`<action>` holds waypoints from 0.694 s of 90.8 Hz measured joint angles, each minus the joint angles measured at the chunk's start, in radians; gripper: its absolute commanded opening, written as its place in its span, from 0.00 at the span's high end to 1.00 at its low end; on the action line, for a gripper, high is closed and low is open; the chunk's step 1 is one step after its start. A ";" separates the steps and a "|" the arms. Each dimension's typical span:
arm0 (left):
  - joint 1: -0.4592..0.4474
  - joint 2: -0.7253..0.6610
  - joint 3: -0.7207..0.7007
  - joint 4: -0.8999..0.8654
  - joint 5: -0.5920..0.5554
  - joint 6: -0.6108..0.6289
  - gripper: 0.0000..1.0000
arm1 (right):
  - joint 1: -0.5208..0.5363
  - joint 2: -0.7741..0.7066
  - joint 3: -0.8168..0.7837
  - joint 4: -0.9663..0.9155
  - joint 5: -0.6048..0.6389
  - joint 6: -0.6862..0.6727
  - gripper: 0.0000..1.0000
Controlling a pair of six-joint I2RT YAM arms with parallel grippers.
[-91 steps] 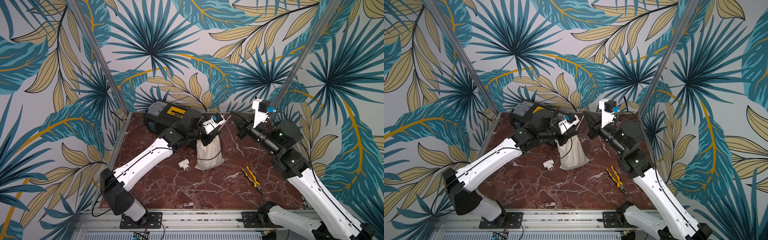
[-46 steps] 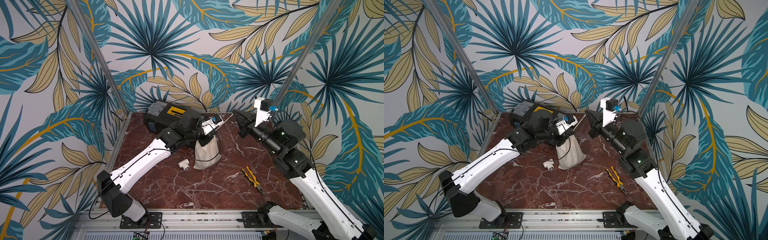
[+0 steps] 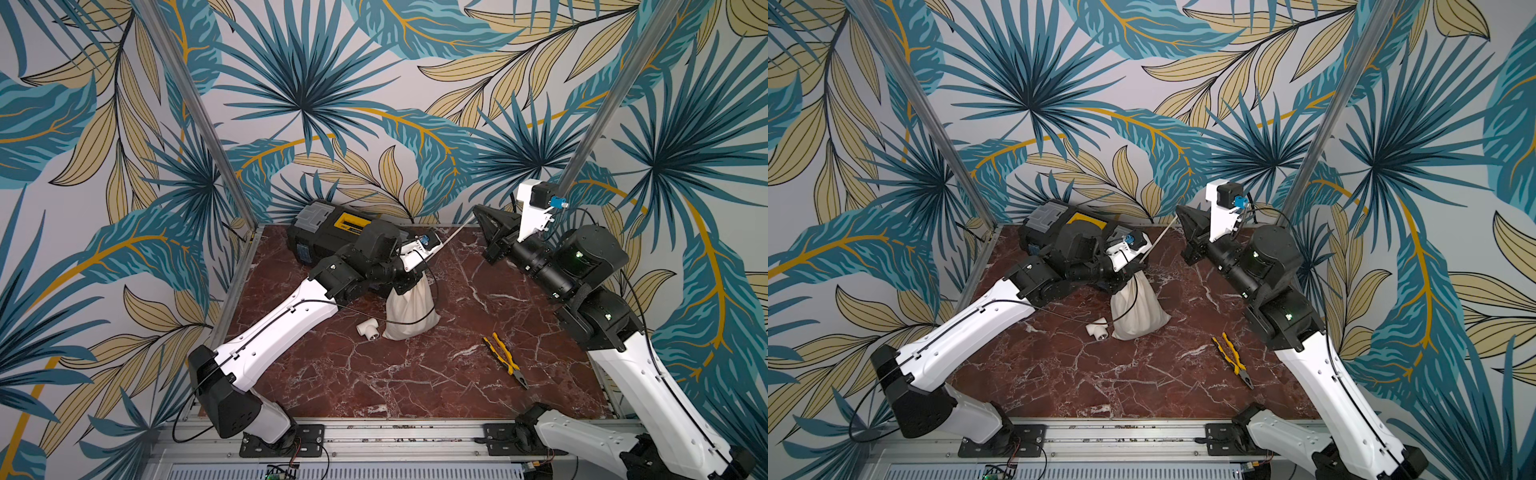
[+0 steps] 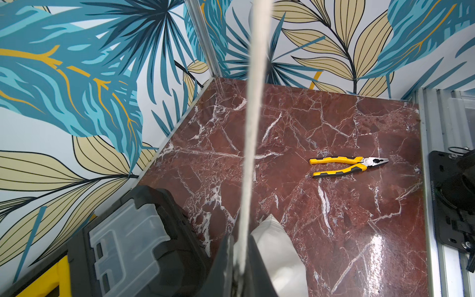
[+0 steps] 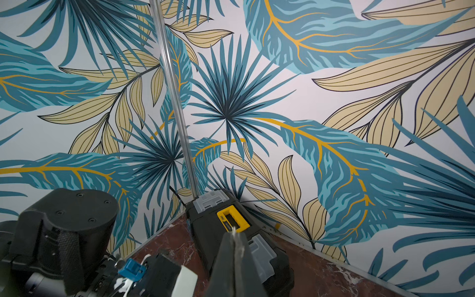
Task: Close the soil bag
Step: Frap the soil bag at the center of the board.
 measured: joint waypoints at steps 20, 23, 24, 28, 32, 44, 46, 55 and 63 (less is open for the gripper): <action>0.000 -0.002 -0.009 -0.014 -0.031 0.014 0.87 | 0.001 0.028 0.042 -0.029 0.002 -0.012 1.00; 0.000 -0.002 -0.009 -0.016 -0.039 0.016 0.87 | 0.001 0.032 0.051 -0.034 0.002 -0.013 1.00; 0.000 -0.002 -0.009 -0.017 -0.042 0.016 0.87 | 0.001 0.033 0.054 -0.037 0.002 -0.014 1.00; 0.000 -0.002 -0.009 -0.018 -0.056 0.018 0.87 | 0.001 0.039 0.066 -0.044 0.002 -0.014 1.00; -0.001 -0.002 -0.009 -0.019 -0.070 0.018 0.87 | 0.001 0.044 0.078 -0.050 0.002 -0.014 1.00; -0.003 -0.003 -0.009 -0.022 -0.115 0.019 0.87 | 0.002 0.064 0.114 -0.064 0.001 -0.021 1.00; -0.003 -0.003 -0.009 -0.022 -0.122 0.020 0.87 | 0.002 0.067 0.118 -0.069 0.001 -0.021 1.00; -0.004 -0.004 -0.014 -0.021 -0.144 0.024 0.87 | 0.002 0.075 0.126 -0.078 0.001 -0.023 1.00; -0.005 -0.004 -0.018 -0.021 -0.163 0.030 0.87 | 0.003 0.082 0.136 -0.093 0.001 -0.026 1.00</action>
